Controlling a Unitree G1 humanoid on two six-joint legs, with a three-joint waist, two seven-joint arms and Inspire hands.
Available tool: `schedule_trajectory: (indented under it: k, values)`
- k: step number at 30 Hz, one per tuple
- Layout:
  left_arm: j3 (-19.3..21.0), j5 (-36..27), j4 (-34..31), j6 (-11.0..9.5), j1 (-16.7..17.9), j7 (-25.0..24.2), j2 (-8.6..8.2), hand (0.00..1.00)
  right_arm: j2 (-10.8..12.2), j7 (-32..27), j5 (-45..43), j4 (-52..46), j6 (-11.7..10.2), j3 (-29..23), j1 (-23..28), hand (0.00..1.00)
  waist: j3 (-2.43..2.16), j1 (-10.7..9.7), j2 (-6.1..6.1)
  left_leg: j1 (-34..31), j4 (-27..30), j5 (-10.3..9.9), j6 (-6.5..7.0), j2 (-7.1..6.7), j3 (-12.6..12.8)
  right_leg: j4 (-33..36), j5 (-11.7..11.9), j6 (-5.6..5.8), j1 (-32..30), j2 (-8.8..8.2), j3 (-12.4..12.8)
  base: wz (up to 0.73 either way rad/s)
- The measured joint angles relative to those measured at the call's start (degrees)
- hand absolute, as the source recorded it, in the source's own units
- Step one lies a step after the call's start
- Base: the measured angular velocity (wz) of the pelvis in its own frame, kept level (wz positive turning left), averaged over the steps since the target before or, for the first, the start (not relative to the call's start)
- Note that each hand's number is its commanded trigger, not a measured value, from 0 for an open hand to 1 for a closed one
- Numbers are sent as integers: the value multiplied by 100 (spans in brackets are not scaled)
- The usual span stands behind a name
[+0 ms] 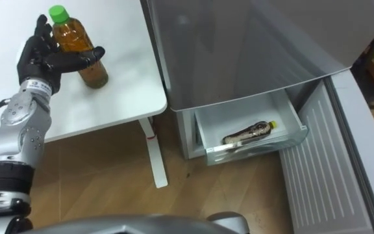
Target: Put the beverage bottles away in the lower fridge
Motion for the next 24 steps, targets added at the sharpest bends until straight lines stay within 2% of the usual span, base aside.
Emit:
schedule_trajectory:
  k: [1, 2, 3, 4, 5, 11, 14, 17, 21, 24]
  values:
    - [0, 0, 4, 1, -1, -22, 0, 0, 0, -1, -19, -5, 0, 0, -1, 0, -1, 0, 3, -4, 0, 0, 0, 0, -1, 1, 0, 0, -5, 0, 0, 0]
    - [-1, 0, 5, 1, -1, -60, 0, 15, -1, -3, -51, -17, 0, 0, -2, 0, -4, -1, 6, -9, -2, -2, -1, 1, -4, 10, 0, 0, -14, 1, 0, 0]
    - [-1, 0, 5, 1, -1, -82, 1, 42, -1, -4, -80, -23, 1, 0, -2, 0, -6, -1, 10, -14, -3, -4, -2, 3, -5, 39, -1, -1, -33, 2, 0, 0]
    - [-1, -2, 6, 2, -1, -89, 2, 97, -1, -4, -81, -27, 2, 0, -2, 0, -7, -1, 12, -21, -2, -4, -2, 3, -4, 75, -3, -3, -55, 2, 0, 0]
    - [-1, -7, 6, 7, -1, -97, 4, 100, -1, -4, -82, -34, 3, 0, 2, 0, -12, -3, 19, -41, -1, -5, -1, 3, -4, 75, -3, -3, -80, 2, -2, 0]
    - [7, -4, 75, 154, -18, -170, 16, 100, -2, -5, -152, -76, 126, -2, 21, 0, -39, -8, 65, -75, 2, -5, -1, 4, -7, 77, -3, -3, -113, 2, -8, 0]
    - [10, -38, 81, 214, -55, -185, 18, 100, -2, -3, -150, -103, 124, -3, 29, 0, -37, -9, 71, -76, 1, -5, -1, 4, -8, 85, -3, -4, -112, 2, -6, 0]
    - [-14, -6, 208, 268, -142, -200, 94, 100, -14, -4, -150, -103, 124, -4, 32, 0, -24, -22, 96, -75, 1, -5, -1, 4, -6, 85, -2, -4, -112, 2, 0, 0]
    - [-26, 9, 292, 479, -175, -195, 152, 100, -24, -5, -151, -110, 122, -5, 22, 0, -3, -43, 131, -82, -4, -5, -2, 5, -7, 82, -2, -4, -120, 5, 5, 0]
    - [-23, 3, 296, 491, -177, -190, 152, 100, -23, -9, -153, -108, 120, -5, 24, 0, -1, -55, 127, -83, -2, -5, -2, 5, -7, 83, -2, -4, -121, 3, 6, 0]
